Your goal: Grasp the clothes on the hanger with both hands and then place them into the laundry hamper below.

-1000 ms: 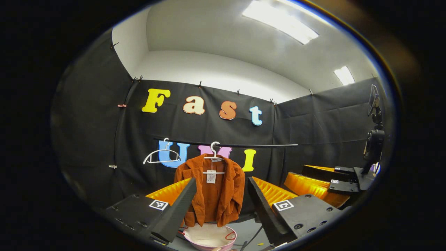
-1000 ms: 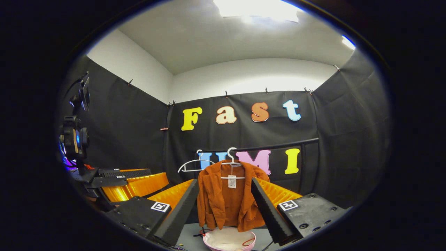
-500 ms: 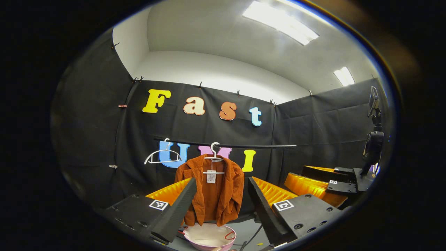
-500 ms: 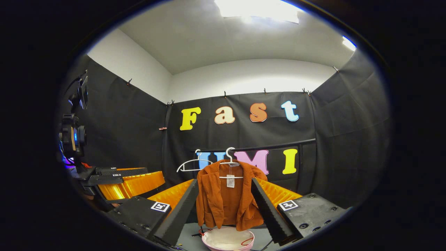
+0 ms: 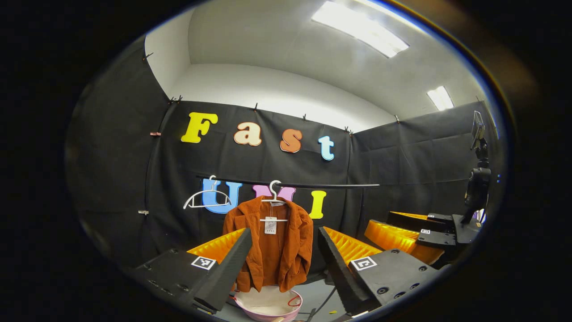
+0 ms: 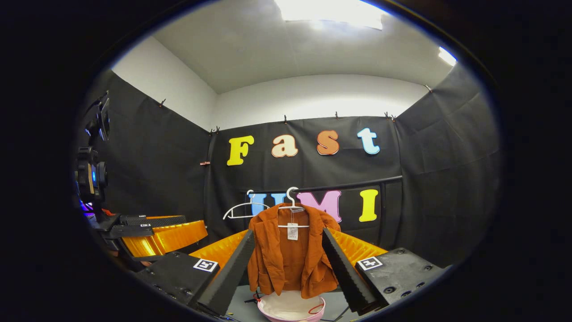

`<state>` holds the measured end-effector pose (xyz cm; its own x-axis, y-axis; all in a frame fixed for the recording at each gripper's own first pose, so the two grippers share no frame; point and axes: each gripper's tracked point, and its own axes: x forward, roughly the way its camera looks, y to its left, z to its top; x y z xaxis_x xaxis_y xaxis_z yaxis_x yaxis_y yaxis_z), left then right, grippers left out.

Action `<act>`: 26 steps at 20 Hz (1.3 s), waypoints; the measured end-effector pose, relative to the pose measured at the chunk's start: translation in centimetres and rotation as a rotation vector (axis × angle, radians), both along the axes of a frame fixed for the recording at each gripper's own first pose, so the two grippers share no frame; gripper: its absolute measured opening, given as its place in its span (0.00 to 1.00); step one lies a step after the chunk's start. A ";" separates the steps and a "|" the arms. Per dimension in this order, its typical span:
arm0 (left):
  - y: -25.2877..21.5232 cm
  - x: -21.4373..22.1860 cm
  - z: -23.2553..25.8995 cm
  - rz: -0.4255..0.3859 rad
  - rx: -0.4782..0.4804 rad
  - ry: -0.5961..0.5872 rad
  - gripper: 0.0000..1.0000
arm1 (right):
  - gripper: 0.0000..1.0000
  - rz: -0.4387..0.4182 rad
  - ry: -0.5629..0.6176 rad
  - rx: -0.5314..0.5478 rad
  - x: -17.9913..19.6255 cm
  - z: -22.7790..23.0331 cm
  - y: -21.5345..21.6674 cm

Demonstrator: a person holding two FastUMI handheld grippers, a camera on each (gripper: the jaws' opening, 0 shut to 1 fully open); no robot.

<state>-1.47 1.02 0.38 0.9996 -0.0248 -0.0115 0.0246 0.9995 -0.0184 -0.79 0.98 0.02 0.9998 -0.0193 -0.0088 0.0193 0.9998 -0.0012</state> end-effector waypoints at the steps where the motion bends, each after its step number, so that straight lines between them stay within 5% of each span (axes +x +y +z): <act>1: 0.2 0.1 0.0 -0.005 -0.001 0.001 0.94 | 0.97 -0.004 0.001 -0.003 0.1 -0.1 0.1; 14: 2.7 4.0 -2.3 -0.051 -0.005 0.032 0.94 | 0.97 -0.047 0.051 -0.026 4.6 -3.8 0.4; 26: 6.7 21.6 -9.5 0.093 -0.024 0.081 0.94 | 0.99 0.069 0.132 -0.008 22.4 -13.5 -5.0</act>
